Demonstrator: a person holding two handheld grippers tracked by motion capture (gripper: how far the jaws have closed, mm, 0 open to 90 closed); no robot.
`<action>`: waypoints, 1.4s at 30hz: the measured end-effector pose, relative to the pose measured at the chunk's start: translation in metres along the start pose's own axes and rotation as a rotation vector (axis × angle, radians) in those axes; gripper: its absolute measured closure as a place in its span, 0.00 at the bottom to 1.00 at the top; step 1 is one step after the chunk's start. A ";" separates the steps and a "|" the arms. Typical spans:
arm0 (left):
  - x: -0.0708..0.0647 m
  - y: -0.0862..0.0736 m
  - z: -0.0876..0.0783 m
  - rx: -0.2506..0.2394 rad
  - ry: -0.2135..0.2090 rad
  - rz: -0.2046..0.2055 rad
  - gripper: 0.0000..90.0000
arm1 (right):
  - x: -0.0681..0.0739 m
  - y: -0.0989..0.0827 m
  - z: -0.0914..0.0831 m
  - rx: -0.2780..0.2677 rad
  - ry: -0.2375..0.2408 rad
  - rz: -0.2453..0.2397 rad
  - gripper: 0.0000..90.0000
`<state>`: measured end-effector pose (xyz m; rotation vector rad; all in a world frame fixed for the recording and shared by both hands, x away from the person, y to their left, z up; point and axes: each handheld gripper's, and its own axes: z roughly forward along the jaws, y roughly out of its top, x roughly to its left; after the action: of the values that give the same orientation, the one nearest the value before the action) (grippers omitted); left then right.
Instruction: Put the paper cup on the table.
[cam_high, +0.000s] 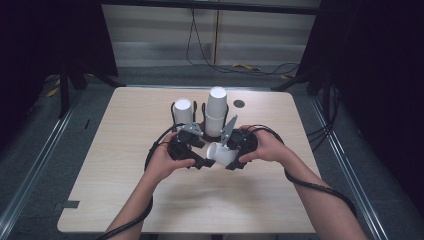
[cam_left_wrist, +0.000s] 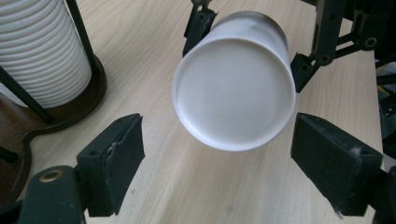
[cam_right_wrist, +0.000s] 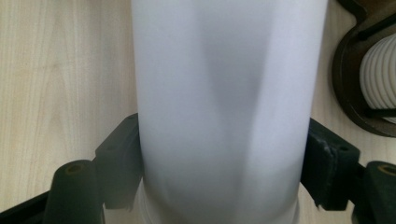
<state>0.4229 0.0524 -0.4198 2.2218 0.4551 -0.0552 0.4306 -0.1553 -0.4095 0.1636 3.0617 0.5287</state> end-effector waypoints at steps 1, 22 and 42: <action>0.000 0.000 0.001 -0.007 -0.003 0.000 0.19 | 0.000 0.000 0.001 0.002 0.004 -0.009 0.28; -0.003 0.001 0.005 -0.001 -0.022 0.011 0.20 | 0.005 0.004 0.004 0.032 0.002 -0.032 0.28; -0.007 0.005 0.011 -0.009 -0.049 0.054 0.35 | 0.006 0.007 0.007 0.017 0.010 -0.049 0.27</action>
<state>0.4197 0.0390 -0.4220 2.2175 0.3670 -0.0786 0.4258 -0.1458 -0.4136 0.0867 3.0722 0.5022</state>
